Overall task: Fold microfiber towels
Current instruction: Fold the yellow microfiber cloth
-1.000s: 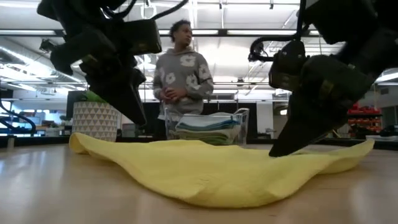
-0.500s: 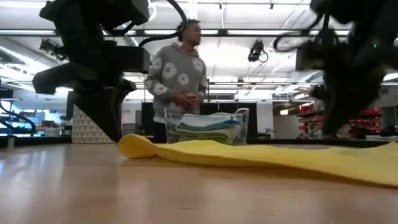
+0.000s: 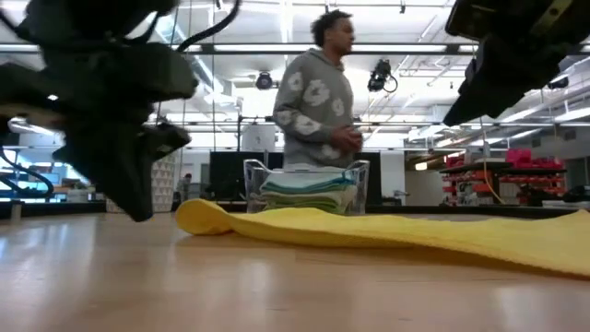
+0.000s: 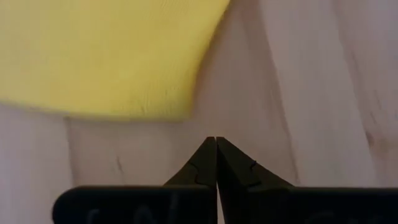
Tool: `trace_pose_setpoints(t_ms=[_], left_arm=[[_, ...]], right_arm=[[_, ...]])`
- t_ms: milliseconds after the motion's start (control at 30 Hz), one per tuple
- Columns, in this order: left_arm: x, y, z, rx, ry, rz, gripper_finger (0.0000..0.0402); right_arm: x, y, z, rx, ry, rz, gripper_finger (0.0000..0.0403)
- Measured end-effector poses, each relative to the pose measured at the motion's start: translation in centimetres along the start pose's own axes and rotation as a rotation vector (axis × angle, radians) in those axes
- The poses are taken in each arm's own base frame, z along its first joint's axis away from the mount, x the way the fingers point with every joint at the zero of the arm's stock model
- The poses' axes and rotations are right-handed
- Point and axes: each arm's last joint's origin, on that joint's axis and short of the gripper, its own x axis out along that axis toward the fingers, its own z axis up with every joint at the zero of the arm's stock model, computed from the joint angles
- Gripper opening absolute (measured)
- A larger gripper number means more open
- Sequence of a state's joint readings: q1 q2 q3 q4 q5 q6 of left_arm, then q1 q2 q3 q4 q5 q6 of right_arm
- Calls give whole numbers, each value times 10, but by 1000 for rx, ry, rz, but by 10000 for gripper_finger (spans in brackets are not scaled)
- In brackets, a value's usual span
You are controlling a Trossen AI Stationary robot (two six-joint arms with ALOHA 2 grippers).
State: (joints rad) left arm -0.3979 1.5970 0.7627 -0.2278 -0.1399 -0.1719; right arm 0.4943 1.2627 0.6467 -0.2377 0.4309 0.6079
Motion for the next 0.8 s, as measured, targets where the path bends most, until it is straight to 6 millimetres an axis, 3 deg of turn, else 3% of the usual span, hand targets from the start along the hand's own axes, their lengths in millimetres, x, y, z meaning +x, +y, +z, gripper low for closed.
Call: trace_pose_setpoints(t_ms=[333, 700, 800], left_arm=[[-19, -27, -35, -166, -190, -136, 19], [-10, -47, -45, -246, -236, -33, 216], [-5, -44, -44, -260, -277, 51, 249]], right_arm=[[20, 35, -7, 40, -222, -22, 3], [35, 47, 2, 40, -286, -65, 3], [38, 49, 3, 37, -295, -86, 3]])
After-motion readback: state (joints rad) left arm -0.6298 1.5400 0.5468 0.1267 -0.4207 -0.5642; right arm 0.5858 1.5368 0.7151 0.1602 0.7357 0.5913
